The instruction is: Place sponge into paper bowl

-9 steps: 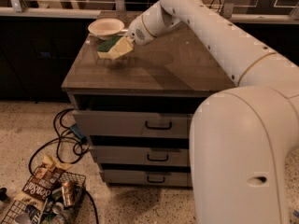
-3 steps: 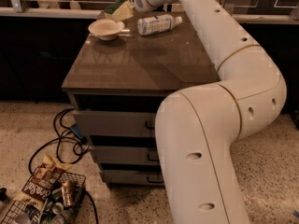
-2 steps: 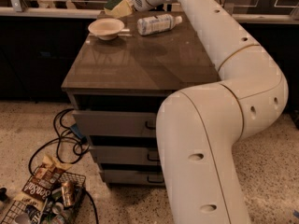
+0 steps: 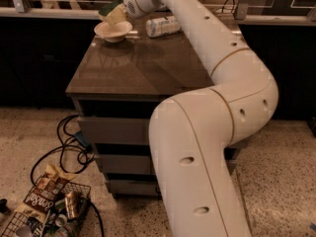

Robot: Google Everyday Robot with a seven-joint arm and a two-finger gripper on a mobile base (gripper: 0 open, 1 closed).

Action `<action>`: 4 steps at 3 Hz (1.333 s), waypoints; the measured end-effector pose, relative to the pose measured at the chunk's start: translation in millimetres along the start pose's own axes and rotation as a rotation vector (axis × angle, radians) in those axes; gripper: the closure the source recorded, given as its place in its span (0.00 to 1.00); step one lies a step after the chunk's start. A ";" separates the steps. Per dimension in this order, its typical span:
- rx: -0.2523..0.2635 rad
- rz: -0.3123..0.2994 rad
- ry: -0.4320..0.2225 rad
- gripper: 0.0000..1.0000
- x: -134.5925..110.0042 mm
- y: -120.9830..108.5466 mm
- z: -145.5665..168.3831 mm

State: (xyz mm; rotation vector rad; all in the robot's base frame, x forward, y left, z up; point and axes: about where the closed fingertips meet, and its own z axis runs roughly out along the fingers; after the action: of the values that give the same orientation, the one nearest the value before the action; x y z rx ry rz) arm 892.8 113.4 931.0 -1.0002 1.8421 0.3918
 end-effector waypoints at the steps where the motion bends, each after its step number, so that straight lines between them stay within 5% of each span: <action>1: -0.006 0.004 0.002 1.00 1.0 14.7 37.3; 4: 0.116 0.076 0.027 0.98 18.7 -22.4 68.2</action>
Offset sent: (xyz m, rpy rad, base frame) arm 0.0504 0.0485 -0.0360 -0.0174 -0.0160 -0.0825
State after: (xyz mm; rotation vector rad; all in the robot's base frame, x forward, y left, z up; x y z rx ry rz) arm 947.4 134.6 885.5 -0.8618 1.9091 0.3144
